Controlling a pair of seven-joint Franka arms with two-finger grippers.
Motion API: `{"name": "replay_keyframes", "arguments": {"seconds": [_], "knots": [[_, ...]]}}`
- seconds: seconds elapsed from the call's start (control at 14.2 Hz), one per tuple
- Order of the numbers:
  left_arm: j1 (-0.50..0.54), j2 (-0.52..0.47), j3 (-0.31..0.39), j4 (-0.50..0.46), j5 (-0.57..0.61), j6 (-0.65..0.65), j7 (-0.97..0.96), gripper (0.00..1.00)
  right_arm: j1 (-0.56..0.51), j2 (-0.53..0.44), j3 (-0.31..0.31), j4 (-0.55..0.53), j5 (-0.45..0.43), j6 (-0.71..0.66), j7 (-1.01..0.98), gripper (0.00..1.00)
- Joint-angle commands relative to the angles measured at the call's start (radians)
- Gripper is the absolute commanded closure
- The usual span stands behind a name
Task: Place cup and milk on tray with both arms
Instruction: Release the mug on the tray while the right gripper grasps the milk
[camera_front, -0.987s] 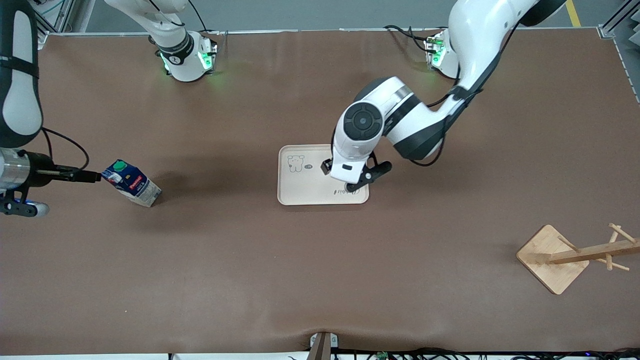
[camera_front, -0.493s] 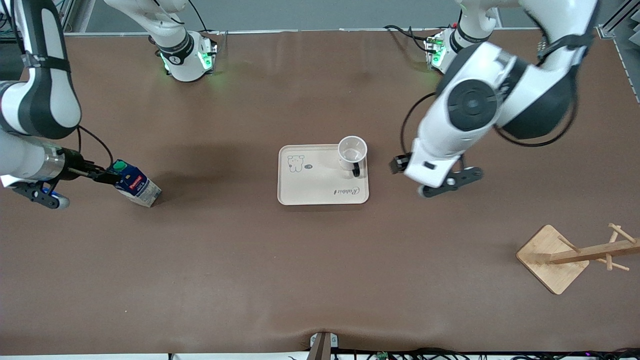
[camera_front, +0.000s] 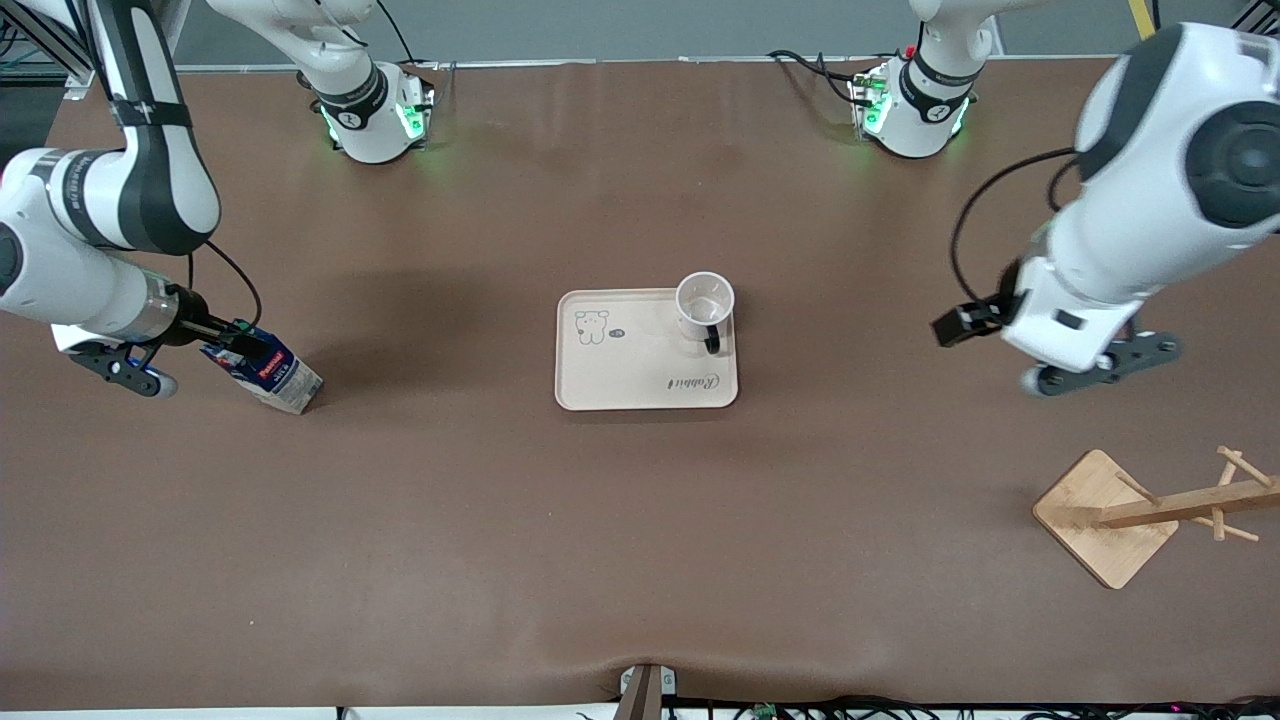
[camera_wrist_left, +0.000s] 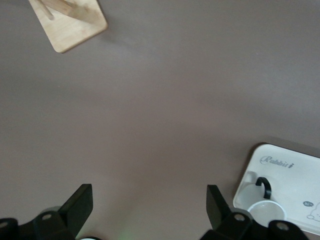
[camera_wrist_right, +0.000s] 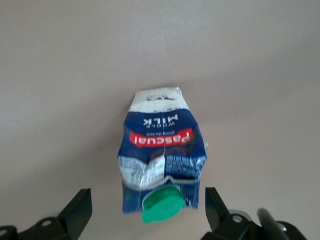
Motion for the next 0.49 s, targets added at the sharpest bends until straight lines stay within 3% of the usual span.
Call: {"name": "replay_keyframes", "arguments": {"seconds": [0.0,0.21,0.35,0.42], "knots": [[0.055,-0.036,-0.005,-0.014,0.058,-0.006,0.061,0.00,-0.001,-0.043,0.003,-0.073,-0.026,0.067,0.021,0.00],[0.083,-0.036,-0.007,-0.001,0.118,-0.004,0.179,0.00,-0.007,-0.034,0.003,-0.082,-0.027,0.111,0.021,0.00],[0.089,-0.035,0.001,0.039,0.118,-0.004,0.213,0.00,-0.007,-0.036,0.003,-0.109,-0.027,0.128,0.021,0.26],[0.092,-0.035,0.001,0.039,0.118,-0.004,0.222,0.00,-0.003,-0.036,0.003,-0.111,-0.027,0.121,0.021,0.46]]}}
